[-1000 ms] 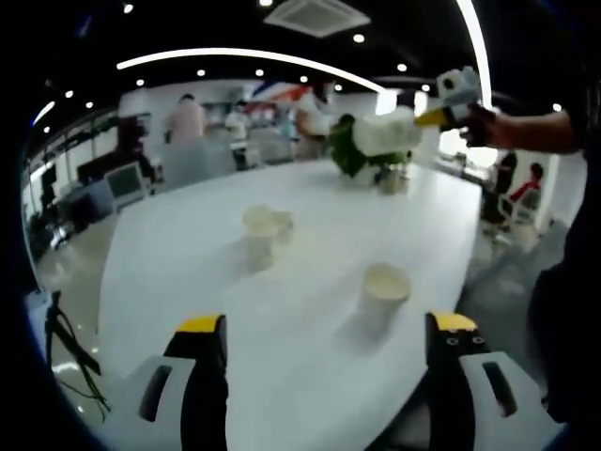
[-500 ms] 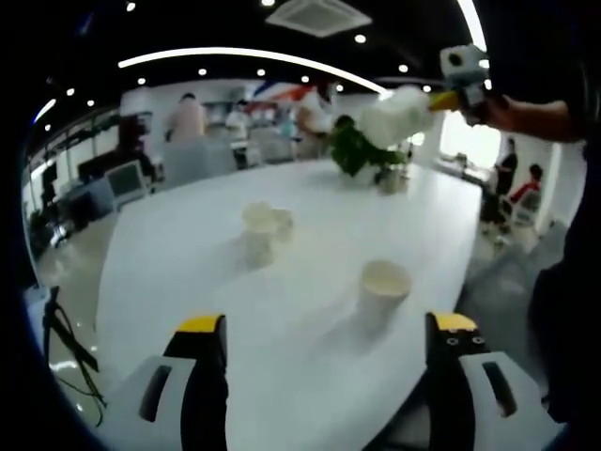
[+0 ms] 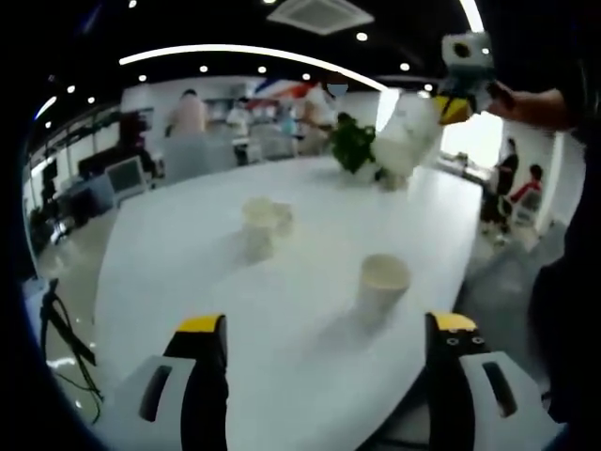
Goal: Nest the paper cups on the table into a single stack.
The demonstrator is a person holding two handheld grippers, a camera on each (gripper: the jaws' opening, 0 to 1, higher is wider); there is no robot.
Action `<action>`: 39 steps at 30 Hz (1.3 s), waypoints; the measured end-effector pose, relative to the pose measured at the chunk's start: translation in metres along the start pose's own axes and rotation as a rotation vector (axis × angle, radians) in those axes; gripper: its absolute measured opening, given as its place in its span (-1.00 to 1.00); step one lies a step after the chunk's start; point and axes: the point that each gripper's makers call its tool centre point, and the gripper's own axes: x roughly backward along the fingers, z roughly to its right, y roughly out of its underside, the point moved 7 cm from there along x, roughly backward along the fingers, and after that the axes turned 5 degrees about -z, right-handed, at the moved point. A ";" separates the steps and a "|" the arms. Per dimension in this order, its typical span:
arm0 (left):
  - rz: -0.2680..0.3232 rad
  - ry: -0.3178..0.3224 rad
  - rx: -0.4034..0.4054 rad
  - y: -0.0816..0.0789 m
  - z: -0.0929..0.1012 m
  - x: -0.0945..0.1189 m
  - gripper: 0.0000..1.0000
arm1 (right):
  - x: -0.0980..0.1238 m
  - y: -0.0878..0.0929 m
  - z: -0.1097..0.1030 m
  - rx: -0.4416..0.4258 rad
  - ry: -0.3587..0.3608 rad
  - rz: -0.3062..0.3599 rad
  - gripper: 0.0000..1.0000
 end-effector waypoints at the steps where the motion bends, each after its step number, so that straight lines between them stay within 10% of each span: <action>1: 0.001 0.000 0.007 0.001 0.000 0.000 0.72 | -0.005 0.000 -0.003 0.024 -0.008 -0.023 -1.00; 14: -0.014 -0.008 0.005 0.006 0.001 0.004 0.71 | -0.045 0.004 -0.016 0.248 -0.035 -0.199 -1.00; 39: -0.025 -0.012 0.021 0.014 0.003 0.005 0.69 | -0.091 0.026 -0.023 0.342 -0.079 -0.337 -1.00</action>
